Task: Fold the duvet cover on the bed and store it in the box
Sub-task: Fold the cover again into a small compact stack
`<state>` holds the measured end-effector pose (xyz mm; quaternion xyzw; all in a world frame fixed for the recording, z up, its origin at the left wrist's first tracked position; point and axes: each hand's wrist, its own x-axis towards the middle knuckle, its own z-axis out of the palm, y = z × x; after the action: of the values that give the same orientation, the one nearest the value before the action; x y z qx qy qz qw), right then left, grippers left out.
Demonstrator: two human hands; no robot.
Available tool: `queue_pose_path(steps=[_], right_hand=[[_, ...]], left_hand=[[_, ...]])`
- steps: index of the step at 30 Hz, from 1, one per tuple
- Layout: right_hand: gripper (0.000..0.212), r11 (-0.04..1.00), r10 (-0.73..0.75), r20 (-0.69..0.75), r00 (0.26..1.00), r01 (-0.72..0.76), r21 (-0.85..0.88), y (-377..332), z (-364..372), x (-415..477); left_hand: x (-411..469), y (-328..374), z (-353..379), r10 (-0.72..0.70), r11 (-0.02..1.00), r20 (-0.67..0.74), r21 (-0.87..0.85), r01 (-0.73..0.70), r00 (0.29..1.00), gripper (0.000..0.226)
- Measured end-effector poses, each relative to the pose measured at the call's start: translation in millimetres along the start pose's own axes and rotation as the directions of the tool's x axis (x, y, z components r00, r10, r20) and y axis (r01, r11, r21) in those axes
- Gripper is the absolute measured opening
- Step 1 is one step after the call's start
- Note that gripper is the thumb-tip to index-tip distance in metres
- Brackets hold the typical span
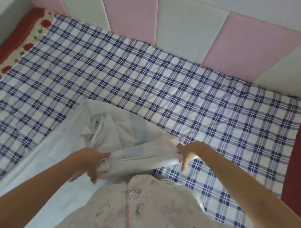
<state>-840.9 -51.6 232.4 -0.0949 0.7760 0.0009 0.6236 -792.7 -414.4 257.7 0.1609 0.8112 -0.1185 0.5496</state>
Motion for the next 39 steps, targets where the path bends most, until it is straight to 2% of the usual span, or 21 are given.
queue_pose_path(steps=[2, 4, 5, 7, 8, 9, 10, 11, 12, 14, 15, 19, 22, 25, 27, 29, 32, 34, 35, 36, 39], right_hand=[[0.072, 0.971, -0.074, -0.048, 0.996, 0.061, -0.231, -9, 0, 16], [0.054, 0.958, -0.123, -0.087, 0.989, 0.096, -0.269, -15, -9, 25], [0.047, 0.959, -0.149, -0.137, 0.979, 0.11, -0.26, -14, -20, 23], [0.032, 0.975, -0.22, -0.361, 0.906, 0.196, -0.103, -7, -52, 15], [0.025, 0.96, -0.222, -0.537, 0.814, 0.278, 0.025, -6, -67, 4], [0.023, 0.912, -0.184, -0.74, 0.647, 0.394, 0.117, -10, -79, -10], [0.022, 0.846, -0.101, -0.888, 0.448, 0.508, 0.161, -16, -87, -17], [0.023, 0.786, -0.012, -0.941, 0.337, 0.585, 0.2, -27, -92, -26], [0.021, 0.727, 0.025, -0.94, 0.341, 0.639, 0.251, -43, -94, -34], [0.014, 0.736, -0.152, -0.83, 0.537, 0.621, 0.268, -80, -87, -44], [0.01, 0.774, -0.234, -0.758, 0.608, 0.589, 0.233, -91, -79, -52], [0.005, 0.7, -0.275, -0.767, 0.58, 0.668, 0.254, -107, -40, -89], [0.04, 0.78, -0.306, -0.552, 0.775, 0.537, 0.321, -128, 22, -91], [0.071, 0.942, -0.234, -0.284, 0.93, 0.289, 0.169, -159, 101, -63], [0.062, 0.985, -0.172, -0.27, 0.947, 0.159, -0.069, -176, 141, -37], [0.037, 0.981, -0.14, -0.311, 0.94, 0.09, -0.17, -197, 157, -18], [0.016, 0.98, -0.186, -0.234, 0.954, 0.162, -0.119, -215, 152, -17], [0.012, 0.977, -0.21, -0.271, 0.939, 0.215, -0.011, -213, 145, -25], [0.014, 0.968, -0.213, -0.327, 0.921, 0.243, 0.055, -210, 147, -30], [0.016, 0.956, -0.219, -0.402, 0.889, 0.278, 0.093, -208, 150, -36], [0.03, 0.928, -0.261, -0.51, 0.819, 0.358, 0.101, -197, 183, -40]], left_hand=[[-2, 20, 4, 0.048, 0.996, -0.032, 0.082, -0.046, 0.998, 0.064], [-10, 29, 6, 0.05, 0.997, -0.07, 0.069, -0.045, 0.996, 0.036], [-16, 25, 5, 0.013, 1.0, -0.098, -0.005, -0.013, 0.995, 0.031], [-32, 4, 0, -0.181, 0.929, -0.266, -0.363, 0.076, 0.947, 0.032], [-46, -5, -5, -0.349, 0.82, -0.389, -0.567, 0.077, 0.853, 0.038], [-61, -12, -12, -0.499, 0.743, -0.566, -0.669, -0.012, 0.656, 0.045], [-70, -18, -11, -0.59, 0.736, -0.699, -0.672, -0.088, 0.404, 0.049], [-76, -23, -13, -0.613, 0.744, -0.739, -0.659, -0.11, 0.279, 0.046], [-82, -27, -14, -0.596, 0.748, -0.735, -0.655, -0.108, 0.323, 0.04], [-96, -40, 0, -0.482, 0.81, -0.676, -0.587, -0.012, 0.558, 0.041], [-106, -49, 8, -0.428, 0.84, -0.665, -0.542, -0.001, 0.612, 0.042], [-135, -93, 48, -0.334, 0.905, -0.738, -0.425, -0.018, 0.587, 0.035], [-106, -96, 90, -0.136, 0.977, -0.828, -0.203, -0.064, 0.544, 0.027], [-69, -83, 170, -0.004, 0.998, -0.697, -0.046, -0.039, 0.717, 0.013], [-65, -76, 224, 0.035, 0.979, -0.709, -0.118, -0.167, 0.704, 0.012], [-81, -79, 249, -0.034, 0.887, -0.651, -0.37, -0.278, 0.759, 0.029], [-112, -78, 248, -0.185, 0.566, -0.368, -0.798, -0.207, 0.911, 0.029], [-126, -80, 239, -0.238, 0.387, -0.361, -0.887, -0.252, 0.902, 0.026], [-130, -80, 238, -0.254, 0.369, -0.392, -0.884, -0.286, 0.884, 0.031], [-136, -77, 236, -0.236, 0.416, -0.41, -0.862, -0.29, 0.881, 0.036], [-142, -45, 241, -0.168, 0.657, -0.377, -0.731, -0.182, 0.911, 0.018]])
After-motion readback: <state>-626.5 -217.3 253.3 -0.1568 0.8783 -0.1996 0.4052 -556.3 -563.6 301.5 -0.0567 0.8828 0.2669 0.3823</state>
